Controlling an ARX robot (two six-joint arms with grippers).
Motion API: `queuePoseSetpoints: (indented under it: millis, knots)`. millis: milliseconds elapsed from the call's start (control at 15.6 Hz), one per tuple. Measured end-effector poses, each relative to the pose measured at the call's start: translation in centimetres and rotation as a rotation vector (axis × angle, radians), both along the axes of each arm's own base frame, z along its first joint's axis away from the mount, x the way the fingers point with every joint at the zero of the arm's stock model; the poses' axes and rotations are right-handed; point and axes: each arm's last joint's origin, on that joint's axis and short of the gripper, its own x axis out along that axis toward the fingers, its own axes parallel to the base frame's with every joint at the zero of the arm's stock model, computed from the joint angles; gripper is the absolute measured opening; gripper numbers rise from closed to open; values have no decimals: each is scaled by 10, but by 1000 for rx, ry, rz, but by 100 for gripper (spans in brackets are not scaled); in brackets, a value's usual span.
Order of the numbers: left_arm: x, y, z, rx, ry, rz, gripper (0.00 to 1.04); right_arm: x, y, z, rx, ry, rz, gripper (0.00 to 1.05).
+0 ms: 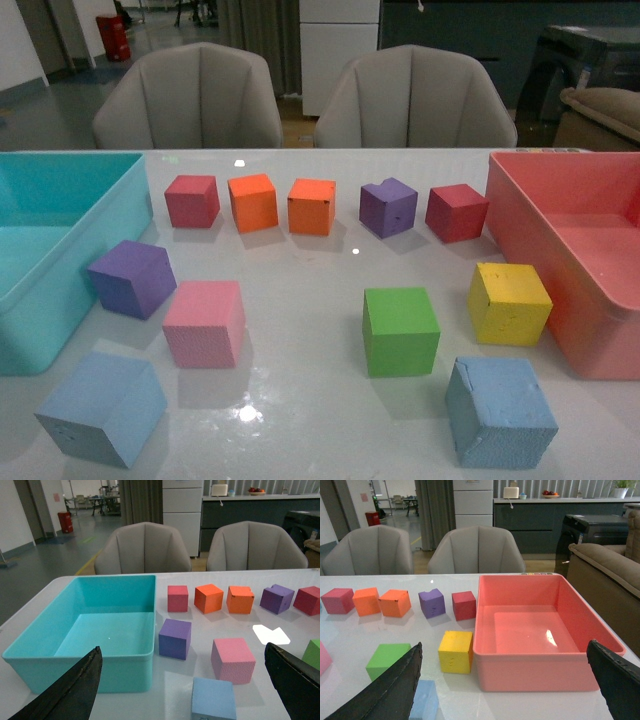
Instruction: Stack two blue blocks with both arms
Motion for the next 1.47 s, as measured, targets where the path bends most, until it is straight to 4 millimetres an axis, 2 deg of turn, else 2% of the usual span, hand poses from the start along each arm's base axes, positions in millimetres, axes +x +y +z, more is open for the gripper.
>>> queuePoseSetpoints:
  millis: [960,1088,1215,1343,1407,1471]
  knots:
    - [0,0,0,0,0,0,98,0,0,0,0,-2,-2,98]
    - [0,0,0,0,0,0,98,7,3,13,27,-70,-107,98]
    - [0,0,0,0,0,0,98,29,9,35,45,-78,-134,98]
    - [0,0,0,0,-1,0,98,69,21,67,71,-47,-73,98]
    - [0,0,0,0,-1,0,98,95,28,72,77,52,-33,98]
    - [0,0,0,0,-1,0,98,117,35,65,77,170,-4,98]
